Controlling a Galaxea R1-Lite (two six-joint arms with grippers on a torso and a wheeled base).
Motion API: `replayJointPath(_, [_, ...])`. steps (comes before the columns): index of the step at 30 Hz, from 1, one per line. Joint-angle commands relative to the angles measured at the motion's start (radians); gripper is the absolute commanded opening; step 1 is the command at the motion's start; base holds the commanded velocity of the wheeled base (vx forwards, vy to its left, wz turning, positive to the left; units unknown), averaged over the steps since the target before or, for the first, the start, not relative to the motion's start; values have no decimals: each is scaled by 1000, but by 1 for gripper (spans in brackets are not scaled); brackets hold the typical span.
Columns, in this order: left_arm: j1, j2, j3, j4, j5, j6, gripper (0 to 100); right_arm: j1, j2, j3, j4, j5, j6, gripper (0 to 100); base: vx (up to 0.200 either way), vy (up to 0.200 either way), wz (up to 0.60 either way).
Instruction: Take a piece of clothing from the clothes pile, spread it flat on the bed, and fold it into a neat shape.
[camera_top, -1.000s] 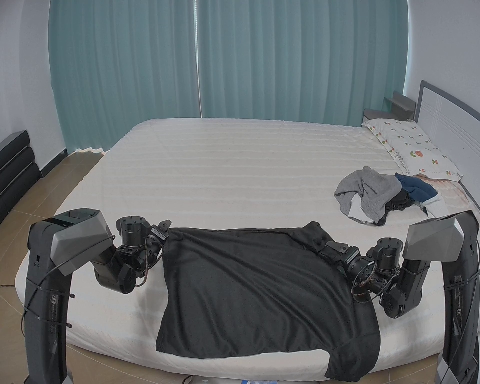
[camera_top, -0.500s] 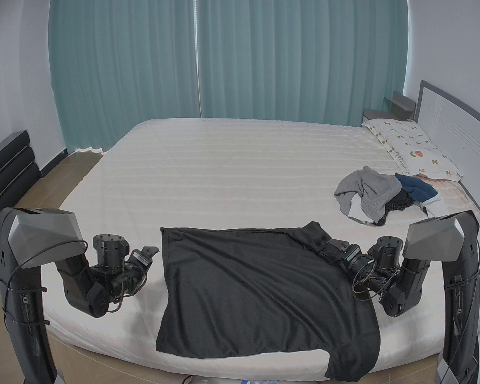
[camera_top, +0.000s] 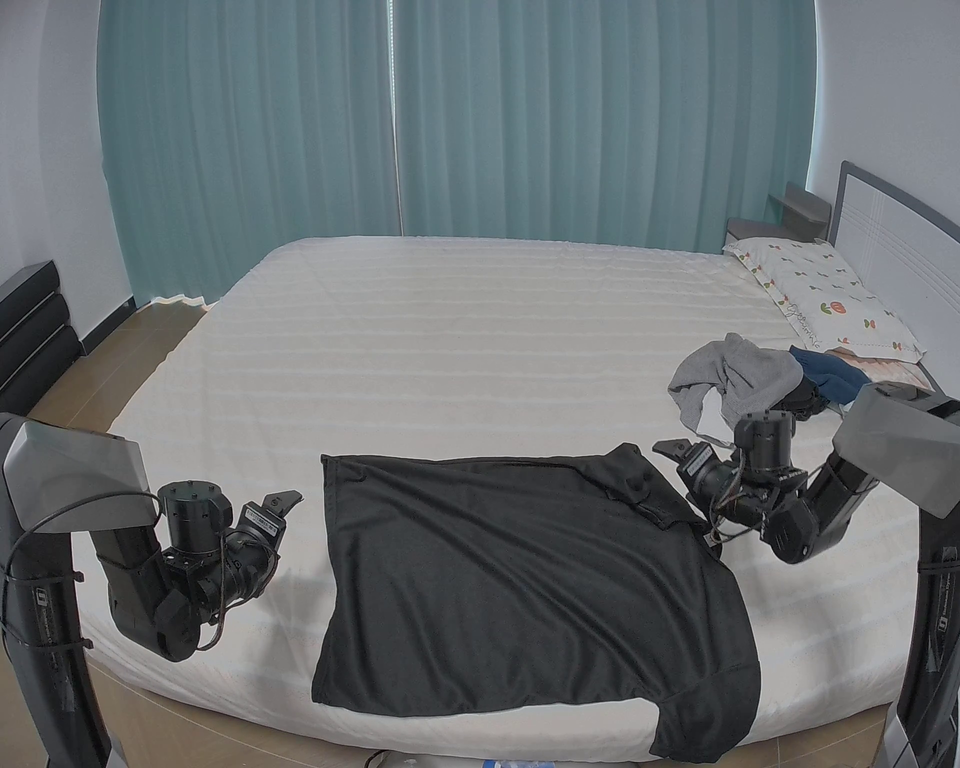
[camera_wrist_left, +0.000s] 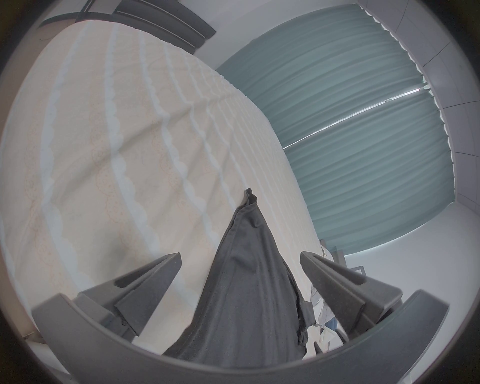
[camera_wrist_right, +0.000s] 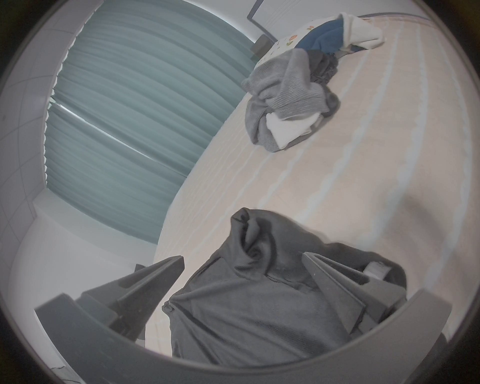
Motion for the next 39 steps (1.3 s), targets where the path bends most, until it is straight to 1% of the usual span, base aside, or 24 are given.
replayJointPath(1, [-5,47,77,-128,-2,-6,100,53,72,-309,228,13,-78,100,0,0,0])
replayJointPath(3, [-10,60,91,-161,-1,-4,100,50,127,-339,221,17,-118,100,0,0,0])
replayJointPath(5, [-13,67,100,-192,2,-9,100,47,180,-375,218,16,-122,100,0,0,0])
replayJointPath(8, [-11,64,109,-201,1,-17,100,45,234,-412,231,5,-141,100,0,0,0])
replayJointPath(9, [-11,61,114,-201,1,-17,100,42,256,-428,231,-14,-191,100,0,0,0])
replayJointPath(10, [-11,63,114,-201,1,-17,100,42,256,-430,230,-17,-201,100,0,0,0])
replayJointPath(11, [-13,64,114,-201,2,-17,100,43,262,-442,225,-41,-236,100,0,0,0])
replayJointPath(14, [-13,64,115,-201,2,-17,100,54,266,-450,221,-70,-251,100,0,0,0])
replayJointPath(17, [-13,64,115,-201,2,-17,100,71,271,-459,219,-78,-256,100,0,0,0])
replayJointPath(20, [-13,64,114,-203,2,-17,100,71,302,-482,216,-86,-302,100,0,0,0])
replayJointPath(21, [-13,64,114,-203,2,-17,100,71,315,-499,213,-93,-317,0,0,0,0])
replayJointPath(25, [-14,64,114,-203,2,-17,100,60,351,-565,210,-129,-353,0,0,0,0])
replayJointPath(26, [-14,64,114,-203,2,-17,100,59,349,-570,208,-129,-354,0,0,0,0])
replayJointPath(27, [-13,64,115,-203,2,-17,100,45,346,-602,198,-138,-357,0,0,0,0])
replayJointPath(28, [-14,64,114,-203,2,-17,100,31,346,-648,172,-144,-346,0,0,0,0])
replayJointPath(30, [-13,64,115,-203,2,-17,100,25,358,-682,130,-149,-314,0,0,0,0])
replayJointPath(31, [-13,64,115,-203,2,-18,100,24,369,-697,79,-153,-279,0,0,0,0])
replayJointPath(32, [-13,64,115,-203,2,-18,100,20,384,-708,37,-158,-262,0,0,0,0])
replayJointPath(35, [-13,66,114,-203,2,-17,100,10,412,-751,-48,-165,-277,0,0,0,0])
replayJointPath(39, [-14,66,114,-203,2,-17,100,2,475,-867,-40,-190,-287,0,0,0,0])
